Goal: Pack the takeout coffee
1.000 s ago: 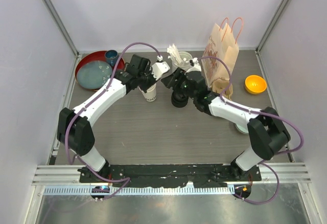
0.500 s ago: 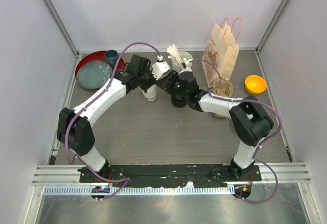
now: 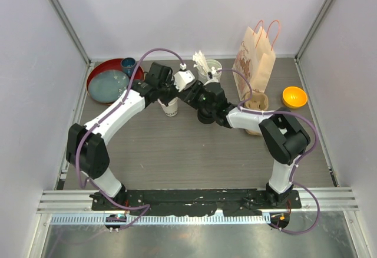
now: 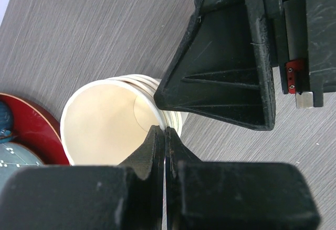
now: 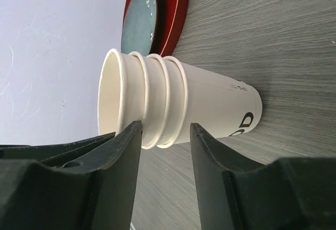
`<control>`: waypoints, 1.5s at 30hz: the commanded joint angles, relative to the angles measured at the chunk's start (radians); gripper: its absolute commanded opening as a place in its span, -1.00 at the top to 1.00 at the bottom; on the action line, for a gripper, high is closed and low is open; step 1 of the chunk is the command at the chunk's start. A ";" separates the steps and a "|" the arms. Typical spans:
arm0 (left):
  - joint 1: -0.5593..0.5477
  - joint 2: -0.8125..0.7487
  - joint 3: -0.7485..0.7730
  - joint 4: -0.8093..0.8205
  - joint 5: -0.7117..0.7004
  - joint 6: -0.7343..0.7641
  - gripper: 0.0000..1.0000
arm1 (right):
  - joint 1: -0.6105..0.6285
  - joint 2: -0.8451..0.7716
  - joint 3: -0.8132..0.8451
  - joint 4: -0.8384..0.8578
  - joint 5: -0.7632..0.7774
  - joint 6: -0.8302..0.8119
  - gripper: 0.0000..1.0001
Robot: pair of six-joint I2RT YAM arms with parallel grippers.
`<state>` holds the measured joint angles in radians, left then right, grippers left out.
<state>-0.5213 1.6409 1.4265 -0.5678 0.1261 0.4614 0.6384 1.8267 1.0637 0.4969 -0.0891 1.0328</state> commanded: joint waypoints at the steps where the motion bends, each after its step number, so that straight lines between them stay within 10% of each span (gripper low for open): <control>1: -0.006 -0.015 0.054 0.031 0.047 0.005 1.00 | 0.003 0.016 0.045 0.040 -0.001 0.018 0.07; 33: -0.006 -0.147 0.410 -0.360 -0.170 0.023 1.00 | 0.001 -0.187 0.064 -0.144 0.052 -0.190 -0.04; 45: 0.343 -0.384 -0.091 -0.336 -0.010 0.017 1.00 | 0.001 -0.455 -0.025 -0.285 0.123 -0.370 -0.13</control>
<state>-0.2966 1.2781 1.4937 -0.9741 -0.0051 0.4831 0.6369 1.4494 1.0595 0.2504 -0.0040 0.7414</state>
